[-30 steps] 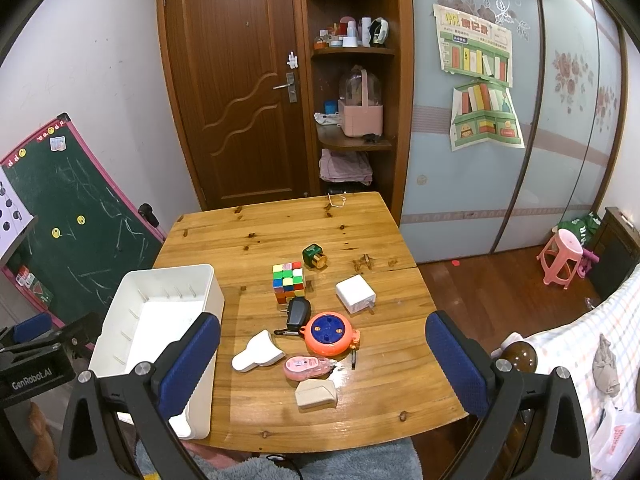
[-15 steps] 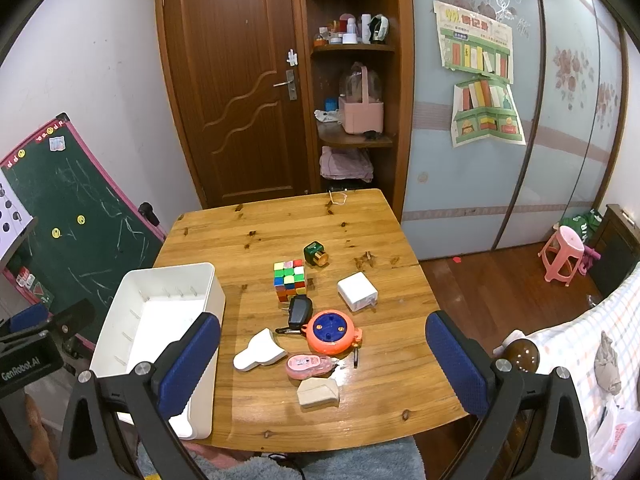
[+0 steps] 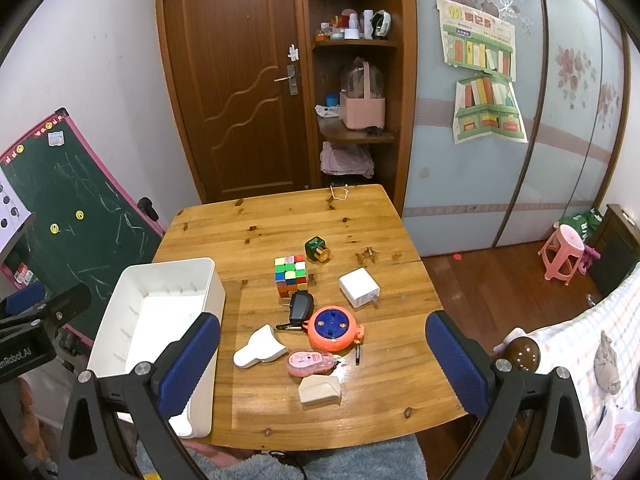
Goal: Organize rigid objects
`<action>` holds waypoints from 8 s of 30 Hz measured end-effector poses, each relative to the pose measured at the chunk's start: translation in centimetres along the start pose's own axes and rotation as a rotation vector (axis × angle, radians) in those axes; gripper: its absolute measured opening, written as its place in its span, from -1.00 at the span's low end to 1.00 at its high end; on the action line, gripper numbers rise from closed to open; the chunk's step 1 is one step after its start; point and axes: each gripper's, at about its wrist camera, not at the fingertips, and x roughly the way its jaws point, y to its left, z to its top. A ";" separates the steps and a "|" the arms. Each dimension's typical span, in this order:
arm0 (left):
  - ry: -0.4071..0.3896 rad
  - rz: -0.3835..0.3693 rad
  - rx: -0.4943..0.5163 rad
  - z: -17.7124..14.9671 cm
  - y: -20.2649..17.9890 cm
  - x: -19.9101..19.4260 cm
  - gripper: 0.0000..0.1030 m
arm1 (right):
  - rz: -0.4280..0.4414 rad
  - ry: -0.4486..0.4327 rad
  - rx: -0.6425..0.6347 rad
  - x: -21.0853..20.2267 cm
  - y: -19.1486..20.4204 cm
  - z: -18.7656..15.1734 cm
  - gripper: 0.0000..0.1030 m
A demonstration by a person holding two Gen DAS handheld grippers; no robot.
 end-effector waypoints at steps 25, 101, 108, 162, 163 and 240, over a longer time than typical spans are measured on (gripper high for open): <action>-0.001 -0.002 -0.099 -0.5 11.1 4.1 0.99 | -0.006 0.027 0.003 2.6 1.5 0.9 0.99; 0.444 0.104 -0.004 -10.7 13.4 21.8 -0.88 | -0.077 0.447 -0.018 20.3 -3.5 -9.1 0.73; 0.458 0.095 -0.019 -10.7 13.7 22.1 -0.88 | 0.024 0.453 -0.077 20.2 -1.6 -10.0 0.73; 0.472 -0.007 -0.043 -12.1 14.4 21.7 -0.87 | 0.362 0.242 -0.361 12.9 15.1 -1.6 0.20; 0.476 -0.009 -0.045 -12.1 14.3 21.7 -0.87 | 0.365 0.261 -0.367 13.5 15.6 -1.9 0.20; 0.455 0.047 -0.086 -11.3 12.1 21.5 -0.74 | 0.024 0.322 -0.135 16.6 0.6 -4.2 0.23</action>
